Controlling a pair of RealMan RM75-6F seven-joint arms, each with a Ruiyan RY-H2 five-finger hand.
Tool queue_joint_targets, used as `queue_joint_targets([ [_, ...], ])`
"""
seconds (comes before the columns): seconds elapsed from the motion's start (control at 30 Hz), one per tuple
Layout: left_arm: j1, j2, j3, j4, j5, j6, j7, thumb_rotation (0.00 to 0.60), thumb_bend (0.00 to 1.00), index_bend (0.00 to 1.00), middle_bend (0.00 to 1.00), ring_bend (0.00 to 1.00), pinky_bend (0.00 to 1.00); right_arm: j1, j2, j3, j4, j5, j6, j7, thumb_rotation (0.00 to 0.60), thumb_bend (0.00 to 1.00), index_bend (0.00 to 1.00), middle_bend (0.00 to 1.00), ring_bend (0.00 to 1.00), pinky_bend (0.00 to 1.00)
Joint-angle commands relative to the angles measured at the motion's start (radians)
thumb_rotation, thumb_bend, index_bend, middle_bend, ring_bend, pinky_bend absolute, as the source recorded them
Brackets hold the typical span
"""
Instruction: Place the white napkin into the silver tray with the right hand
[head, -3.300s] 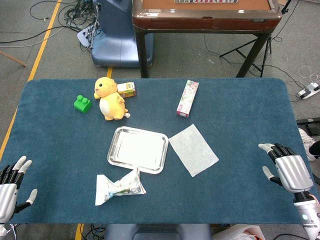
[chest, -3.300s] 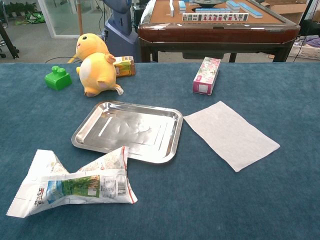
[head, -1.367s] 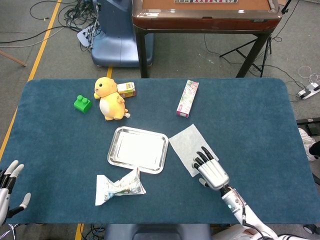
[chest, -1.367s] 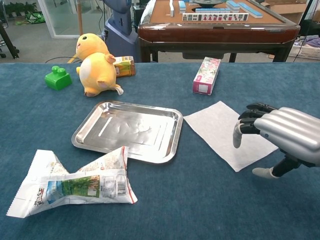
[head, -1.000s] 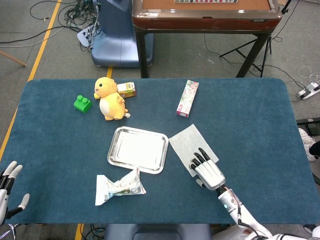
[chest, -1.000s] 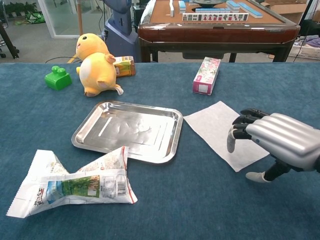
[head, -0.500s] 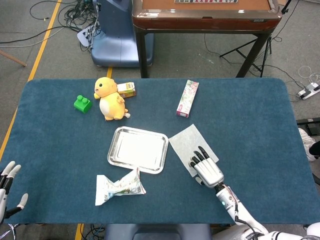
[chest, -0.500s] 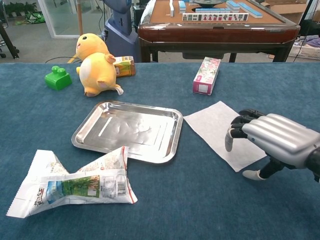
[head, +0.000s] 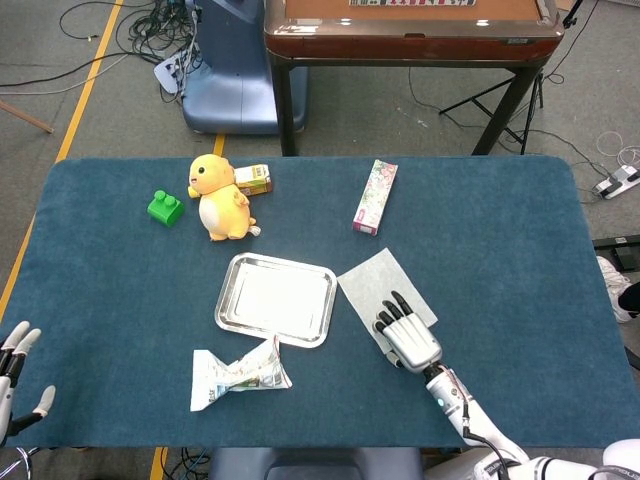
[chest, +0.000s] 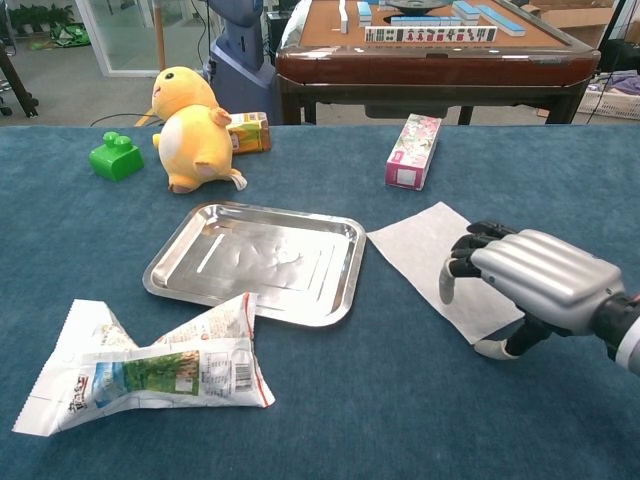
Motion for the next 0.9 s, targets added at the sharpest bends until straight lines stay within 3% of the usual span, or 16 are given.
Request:
queue_joint_targets([
  [0.03, 0.000, 0.000, 0.000, 0.001, -0.001, -0.001, 0.000, 0.600, 0.34, 0.02, 0.02, 0.05, 0.02, 0.002, -0.004, 0.002, 0.006, 0.004, 0.000, 0.001, 0.600, 0.20, 0.42, 0.30, 0.12, 0.05],
  [0.37, 0.001, 0.000, 0.000, 0.002, -0.001, -0.001, 0.000, 0.600, 0.34, 0.02, 0.02, 0.05, 0.02, 0.014, -0.021, 0.015, 0.031, 0.019, 0.002, 0.008, 0.600, 0.20, 0.42, 0.30, 0.12, 0.05],
  [0.9, 0.001, -0.003, -0.003, 0.009, -0.002, -0.001, -0.006, 0.600, 0.34, 0.02, 0.02, 0.05, 0.02, 0.033, -0.034, 0.032, 0.058, 0.031, 0.010, 0.023, 0.600, 0.33, 0.43, 0.30, 0.12, 0.05],
])
